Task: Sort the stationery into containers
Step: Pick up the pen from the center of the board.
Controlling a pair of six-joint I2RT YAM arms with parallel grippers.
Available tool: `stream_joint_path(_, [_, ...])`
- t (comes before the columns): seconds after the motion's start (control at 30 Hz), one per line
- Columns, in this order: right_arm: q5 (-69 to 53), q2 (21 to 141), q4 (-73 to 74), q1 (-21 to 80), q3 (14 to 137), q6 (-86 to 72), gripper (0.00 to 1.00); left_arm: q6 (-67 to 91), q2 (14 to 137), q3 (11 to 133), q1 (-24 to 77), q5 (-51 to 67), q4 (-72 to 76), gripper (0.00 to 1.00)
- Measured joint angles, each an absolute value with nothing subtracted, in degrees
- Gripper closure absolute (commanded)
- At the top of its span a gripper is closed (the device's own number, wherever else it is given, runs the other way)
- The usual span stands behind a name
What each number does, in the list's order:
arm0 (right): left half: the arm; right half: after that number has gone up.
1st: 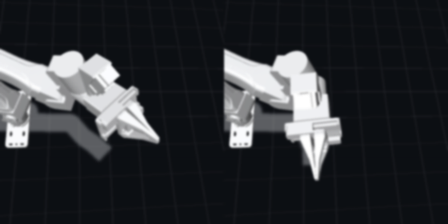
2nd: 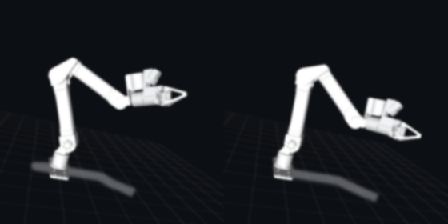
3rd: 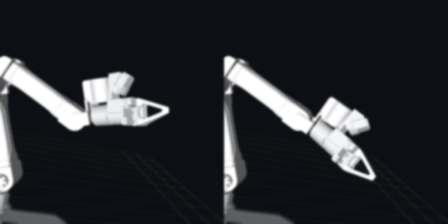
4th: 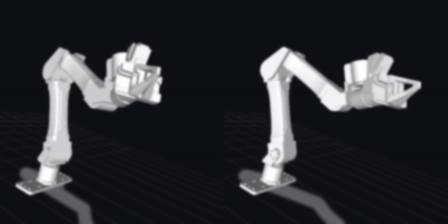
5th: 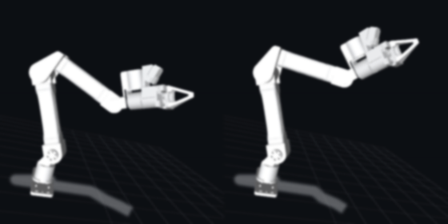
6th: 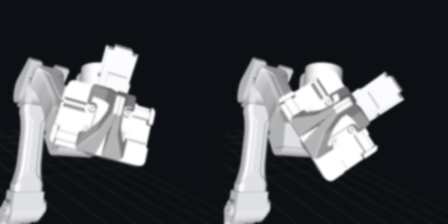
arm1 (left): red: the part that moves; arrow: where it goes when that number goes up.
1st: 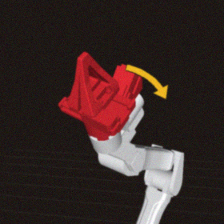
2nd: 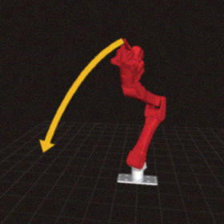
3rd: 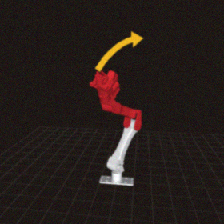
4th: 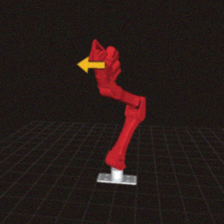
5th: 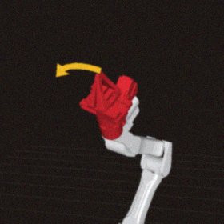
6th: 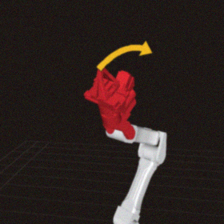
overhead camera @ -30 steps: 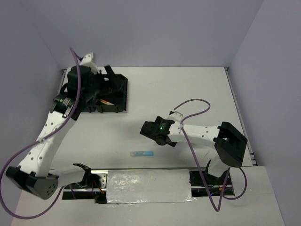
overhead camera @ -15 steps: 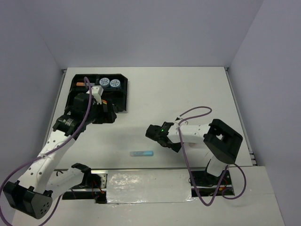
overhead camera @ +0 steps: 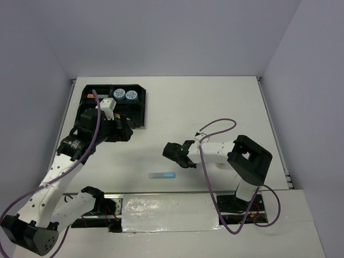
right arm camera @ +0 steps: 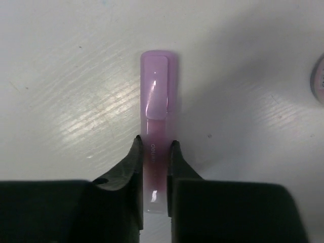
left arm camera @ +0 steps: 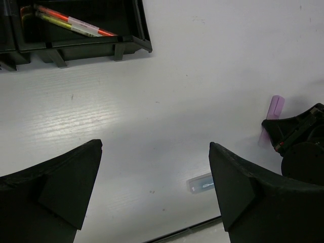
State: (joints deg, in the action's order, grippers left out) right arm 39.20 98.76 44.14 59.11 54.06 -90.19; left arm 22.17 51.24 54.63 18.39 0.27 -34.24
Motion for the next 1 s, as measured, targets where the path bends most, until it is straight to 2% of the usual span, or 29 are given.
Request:
stream_joint_path(0.13, [39.70,98.17,40.71,59.27,53.32,-86.63,1.00,22.46,51.16,54.63,18.39,0.25,-34.24,0.01])
stream_joint_path(0.3, [39.55,97.62,32.18,60.10,52.82,-72.69,1.00,25.52,50.52,52.60,18.37,3.20,-32.27,0.01])
stream_joint_path(0.43, [36.23,95.81,18.50,66.11,51.75,-57.52,1.00,32.21,48.16,46.33,18.35,11.97,-26.44,0.01])
stream_joint_path(0.63, [30.72,85.14,3.81,75.09,49.17,-41.74,1.00,42.94,43.27,39.33,18.59,21.15,-17.91,0.01])
stream_joint_path(1.0, [29.61,80.95,-2.48,77.78,51.53,-30.37,1.00,49.78,40.84,38.87,18.68,24.29,-13.21,0.06])
